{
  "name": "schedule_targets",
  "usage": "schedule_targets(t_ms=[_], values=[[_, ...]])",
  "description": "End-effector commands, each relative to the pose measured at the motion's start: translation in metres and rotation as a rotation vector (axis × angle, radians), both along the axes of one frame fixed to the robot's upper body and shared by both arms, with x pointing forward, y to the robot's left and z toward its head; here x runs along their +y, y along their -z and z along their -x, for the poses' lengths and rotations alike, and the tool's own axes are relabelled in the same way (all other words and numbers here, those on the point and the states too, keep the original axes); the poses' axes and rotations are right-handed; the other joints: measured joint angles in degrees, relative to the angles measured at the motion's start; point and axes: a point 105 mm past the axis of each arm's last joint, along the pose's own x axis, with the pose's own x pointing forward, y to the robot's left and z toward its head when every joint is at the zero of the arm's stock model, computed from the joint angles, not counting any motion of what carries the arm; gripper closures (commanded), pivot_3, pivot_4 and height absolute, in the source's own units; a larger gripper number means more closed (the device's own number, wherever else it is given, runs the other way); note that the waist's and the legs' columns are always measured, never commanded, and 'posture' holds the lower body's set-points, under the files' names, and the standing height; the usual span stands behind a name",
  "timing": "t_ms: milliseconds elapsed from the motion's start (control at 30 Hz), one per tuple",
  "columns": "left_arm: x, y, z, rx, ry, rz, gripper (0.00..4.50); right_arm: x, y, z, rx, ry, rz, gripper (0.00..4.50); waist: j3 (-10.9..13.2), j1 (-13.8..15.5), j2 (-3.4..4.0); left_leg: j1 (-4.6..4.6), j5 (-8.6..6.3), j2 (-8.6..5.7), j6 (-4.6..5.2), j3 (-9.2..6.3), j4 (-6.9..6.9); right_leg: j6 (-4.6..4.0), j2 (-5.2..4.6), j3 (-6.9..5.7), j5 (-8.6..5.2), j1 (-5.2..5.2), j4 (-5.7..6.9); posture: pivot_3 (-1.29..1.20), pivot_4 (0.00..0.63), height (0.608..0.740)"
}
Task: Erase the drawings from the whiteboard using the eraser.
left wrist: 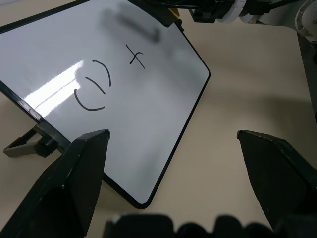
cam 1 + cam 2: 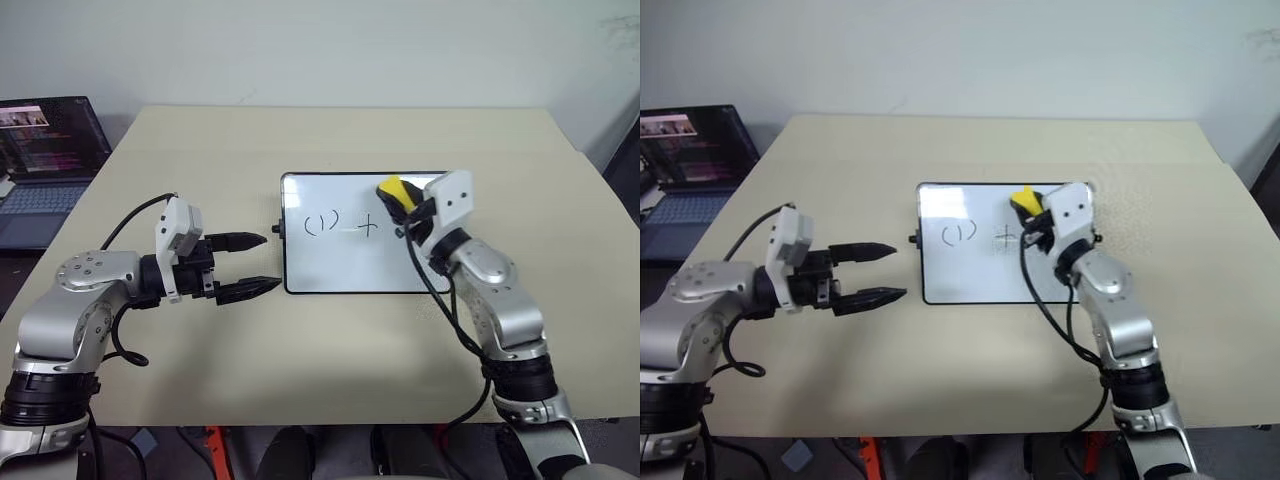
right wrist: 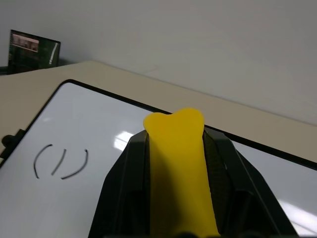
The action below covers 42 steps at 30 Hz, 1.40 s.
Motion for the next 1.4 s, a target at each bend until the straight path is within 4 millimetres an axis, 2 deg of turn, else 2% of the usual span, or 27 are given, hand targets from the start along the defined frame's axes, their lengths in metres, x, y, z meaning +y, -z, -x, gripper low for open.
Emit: schedule_targets(t_ms=[33, 500, 633, 900, 1200, 1400], values=[[0.004, -0.013, 0.0, -0.064, -0.01, -0.017, 0.0, 0.012, -0.016, -0.001, -0.079, -0.036, -0.007, 3.32, 0.0, 0.0, 0.0, 0.0, 0.0, 0.0, 0.0, 0.0, 0.0, 0.0, 0.0, 0.0, 0.0, 0.0, 0.0, 0.0, 0.15, 0.74], [0.004, -0.014, 0.003, -0.07, -0.026, -0.011, 0.0, 0.003, -0.005, -0.021, -0.066, 0.015, 0.039, 3.32, 0.01, -0.01, 0.01, 0.0, 0.0, 0.01, 0.0, 0.0, 0.0, 0.0, 0.0, 0.0, 0.0, -0.02, 0.02, 0.0, 0.15, 0.74], [0.004, -0.014, 0.001, -0.072, -0.025, -0.012, 0.0, -0.001, 0.006, -0.025, -0.041, 0.05, 0.094, 3.32, 0.01, -0.01, 0.01, 0.0, 0.0, 0.01, 0.0, 0.0, 0.0, 0.0, 0.0, 0.0, 0.0, -0.02, 0.02, 0.0, 0.15, 0.74], [0.004, -0.016, 0.002, -0.076, -0.025, -0.013, 0.0, -0.008, 0.015, -0.021, -0.032, 0.066, 0.123, 3.32, 0.01, 0.0, 0.01, 0.0, 0.0, 0.01, 0.0, 0.0, 0.0, 0.0, 0.0, 0.01, 0.0, -0.02, 0.03, 0.0, 0.15, 0.74], [0.012, -0.018, 0.005, -0.077, -0.053, -0.027, 0.0, -0.005, 0.044, -0.015, 0.026, 0.023, 0.158, 3.32, 0.0, -0.03, 0.0, 0.02, 0.0, 0.01, 0.0, 0.01, 0.01, 0.0, 0.0, 0.02, 0.0, 0.0, 0.03, 0.0, 0.15, 0.74], [0.012, -0.018, 0.007, -0.076, -0.064, -0.026, 0.0, -0.009, 0.082, -0.012, 0.056, -0.028, 0.276, 3.32, -0.04, -0.06, -0.06, 0.13, 0.0, 0.01, 0.0, 0.02, 0.02, 0.0, 0.01, 0.01, 0.01, 0.09, 0.05, 0.0, 0.15, 0.74]])
